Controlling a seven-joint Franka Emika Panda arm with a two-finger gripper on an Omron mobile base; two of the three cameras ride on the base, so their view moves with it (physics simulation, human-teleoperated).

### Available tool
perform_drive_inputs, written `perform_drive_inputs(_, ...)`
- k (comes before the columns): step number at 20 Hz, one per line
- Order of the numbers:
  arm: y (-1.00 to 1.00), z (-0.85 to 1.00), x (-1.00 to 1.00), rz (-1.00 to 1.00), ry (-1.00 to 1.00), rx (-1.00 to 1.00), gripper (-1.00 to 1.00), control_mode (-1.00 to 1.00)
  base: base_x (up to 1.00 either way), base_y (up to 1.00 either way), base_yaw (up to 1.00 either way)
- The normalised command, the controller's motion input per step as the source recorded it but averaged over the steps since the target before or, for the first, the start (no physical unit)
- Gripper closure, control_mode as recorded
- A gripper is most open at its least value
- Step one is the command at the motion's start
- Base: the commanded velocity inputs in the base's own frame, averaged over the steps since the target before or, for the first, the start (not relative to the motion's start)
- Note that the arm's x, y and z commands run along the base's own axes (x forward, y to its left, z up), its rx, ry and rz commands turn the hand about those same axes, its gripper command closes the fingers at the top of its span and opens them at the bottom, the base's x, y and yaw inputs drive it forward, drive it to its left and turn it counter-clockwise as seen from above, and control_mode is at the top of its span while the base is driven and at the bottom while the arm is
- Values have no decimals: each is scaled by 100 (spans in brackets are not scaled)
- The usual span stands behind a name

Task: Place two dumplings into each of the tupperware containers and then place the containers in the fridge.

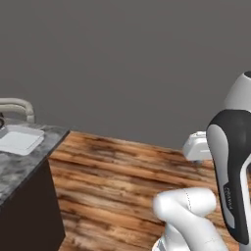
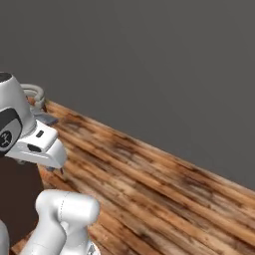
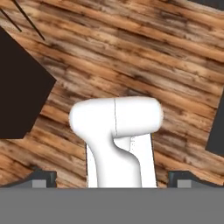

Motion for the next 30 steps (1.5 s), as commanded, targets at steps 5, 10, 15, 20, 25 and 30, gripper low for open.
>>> perform_drive_inputs(5, 0, 0, 0, 0, 0, 0, -100, 100, 100, -65, 39)
perform_drive_inputs(10, 0, 0, 0, 0, 0, 0, -100, 100, 100, -67, 42)
perform_drive_inputs(15, 0, 0, 0, 0, 0, 0, -100, 100, 91, -63, 55)
perform_drive_inputs(20, 0, 0, 0, 0, 0, 0, -100, 100, 88, -58, 58)
perform_drive_inputs(25, 0, 0, 0, 0, 0, 0, -100, 100, 78, -65, 58)
perform_drive_inputs(30, 0, 0, 0, 0, 0, 0, -100, 100, 79, -46, 65)
